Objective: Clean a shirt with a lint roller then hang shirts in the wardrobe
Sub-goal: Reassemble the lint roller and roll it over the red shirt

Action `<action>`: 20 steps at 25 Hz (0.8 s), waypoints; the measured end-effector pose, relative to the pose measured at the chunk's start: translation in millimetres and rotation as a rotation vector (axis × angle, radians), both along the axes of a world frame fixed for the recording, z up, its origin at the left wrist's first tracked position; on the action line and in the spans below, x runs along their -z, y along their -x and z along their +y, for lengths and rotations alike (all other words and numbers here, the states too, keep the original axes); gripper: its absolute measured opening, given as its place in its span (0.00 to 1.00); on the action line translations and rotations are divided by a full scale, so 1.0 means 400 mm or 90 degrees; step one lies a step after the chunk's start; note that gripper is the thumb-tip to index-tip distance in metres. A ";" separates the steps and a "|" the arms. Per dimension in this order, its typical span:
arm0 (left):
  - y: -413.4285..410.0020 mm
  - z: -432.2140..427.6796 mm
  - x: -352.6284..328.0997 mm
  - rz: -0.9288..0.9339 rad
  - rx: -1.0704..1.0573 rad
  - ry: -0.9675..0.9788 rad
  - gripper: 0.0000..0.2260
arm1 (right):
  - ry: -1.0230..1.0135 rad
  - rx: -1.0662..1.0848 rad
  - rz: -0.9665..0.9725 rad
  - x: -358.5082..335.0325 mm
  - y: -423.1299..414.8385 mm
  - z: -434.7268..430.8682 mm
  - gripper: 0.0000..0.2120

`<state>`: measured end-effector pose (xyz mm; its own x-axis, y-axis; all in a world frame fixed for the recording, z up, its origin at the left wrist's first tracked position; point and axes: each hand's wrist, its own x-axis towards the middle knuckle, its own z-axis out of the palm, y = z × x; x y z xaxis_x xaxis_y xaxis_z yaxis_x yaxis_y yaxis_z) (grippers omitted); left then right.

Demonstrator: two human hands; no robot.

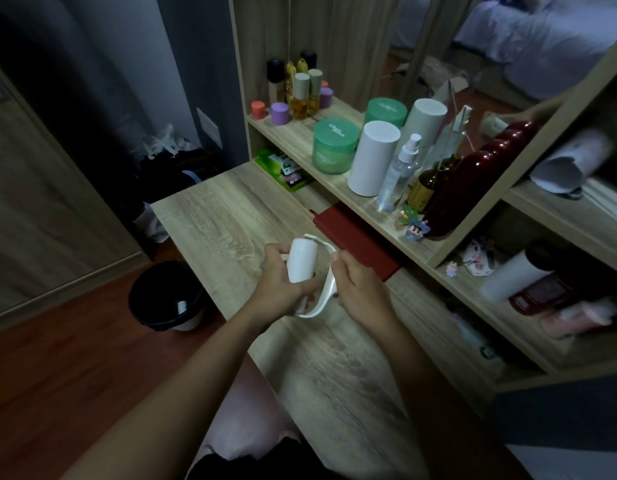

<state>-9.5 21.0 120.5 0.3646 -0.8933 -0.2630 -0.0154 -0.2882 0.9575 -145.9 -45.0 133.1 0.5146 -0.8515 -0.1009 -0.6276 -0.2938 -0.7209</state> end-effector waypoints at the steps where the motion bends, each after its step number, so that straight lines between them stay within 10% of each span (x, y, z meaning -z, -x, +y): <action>1: -0.009 -0.002 0.002 -0.043 0.001 0.006 0.29 | -0.048 -0.016 -0.022 0.004 0.009 -0.002 0.16; 10: -0.054 0.008 0.029 -0.471 0.077 0.115 0.30 | -0.072 -0.043 -0.018 0.127 0.024 0.086 0.27; 20: -0.062 -0.027 -0.037 -0.632 0.188 0.118 0.31 | -0.123 0.049 -0.200 0.121 0.025 0.080 0.18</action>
<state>15.3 10.3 135.5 0.1024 -0.9774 0.1849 -0.8630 0.0051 0.5052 -155.9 -13.1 84.9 0.4813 -0.8695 -0.1108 -0.3822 -0.0945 -0.9192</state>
